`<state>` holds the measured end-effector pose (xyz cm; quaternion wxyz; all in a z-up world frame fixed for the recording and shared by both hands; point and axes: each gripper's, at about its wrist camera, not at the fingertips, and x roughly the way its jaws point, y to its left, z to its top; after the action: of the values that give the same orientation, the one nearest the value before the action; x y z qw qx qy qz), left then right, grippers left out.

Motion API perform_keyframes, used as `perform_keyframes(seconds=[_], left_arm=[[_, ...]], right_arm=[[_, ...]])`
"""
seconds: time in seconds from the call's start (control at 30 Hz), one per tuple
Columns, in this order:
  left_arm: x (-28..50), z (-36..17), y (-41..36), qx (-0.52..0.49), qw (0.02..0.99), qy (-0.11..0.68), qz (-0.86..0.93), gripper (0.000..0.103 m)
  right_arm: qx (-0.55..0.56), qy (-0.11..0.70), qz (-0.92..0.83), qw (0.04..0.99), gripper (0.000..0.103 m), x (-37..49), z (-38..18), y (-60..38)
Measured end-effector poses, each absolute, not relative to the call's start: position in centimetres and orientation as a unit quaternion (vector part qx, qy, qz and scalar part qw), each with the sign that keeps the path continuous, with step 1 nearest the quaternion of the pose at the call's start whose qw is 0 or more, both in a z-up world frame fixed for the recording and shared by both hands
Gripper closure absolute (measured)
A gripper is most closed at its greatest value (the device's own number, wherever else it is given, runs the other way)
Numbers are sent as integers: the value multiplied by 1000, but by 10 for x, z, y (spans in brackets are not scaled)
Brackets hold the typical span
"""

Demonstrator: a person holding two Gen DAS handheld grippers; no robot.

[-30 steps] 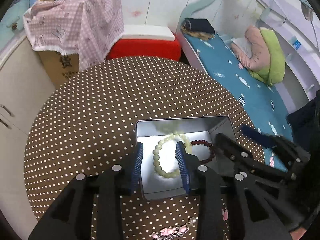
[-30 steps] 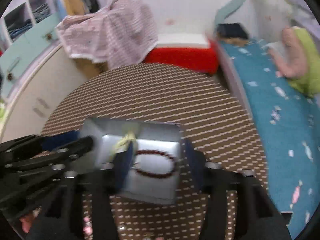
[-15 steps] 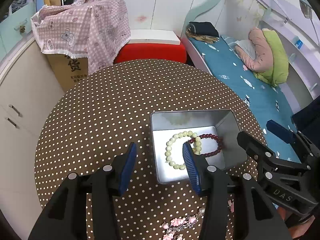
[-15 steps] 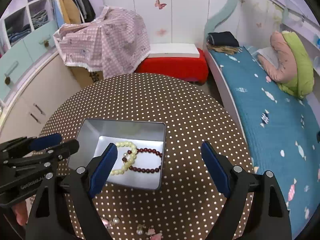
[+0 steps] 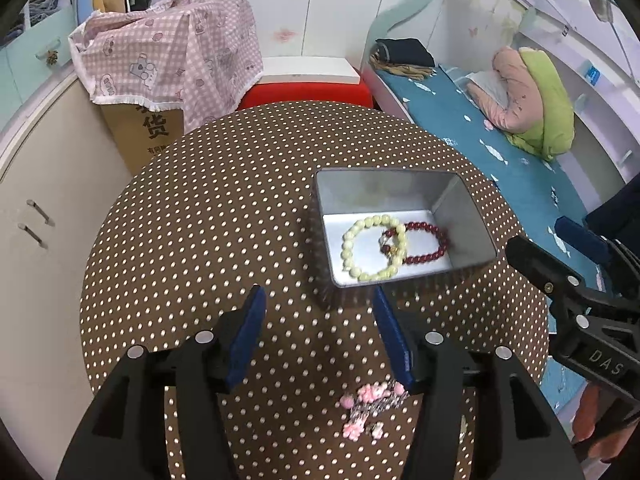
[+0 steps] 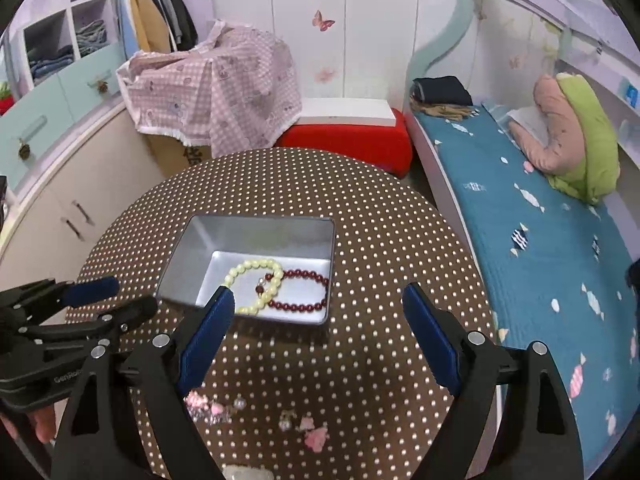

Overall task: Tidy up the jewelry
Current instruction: 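Withdraw both tools from the tin back over the remaining jewelry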

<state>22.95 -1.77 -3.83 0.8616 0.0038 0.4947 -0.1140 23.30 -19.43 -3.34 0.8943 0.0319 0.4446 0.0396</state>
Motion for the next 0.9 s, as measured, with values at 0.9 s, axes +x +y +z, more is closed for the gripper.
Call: perform_keyframes(seconds=[0.9], left_arm=[[131, -91, 39, 3, 852, 518, -71, 40]], right_arm=[[23, 450, 109, 886, 19, 122, -105, -137]])
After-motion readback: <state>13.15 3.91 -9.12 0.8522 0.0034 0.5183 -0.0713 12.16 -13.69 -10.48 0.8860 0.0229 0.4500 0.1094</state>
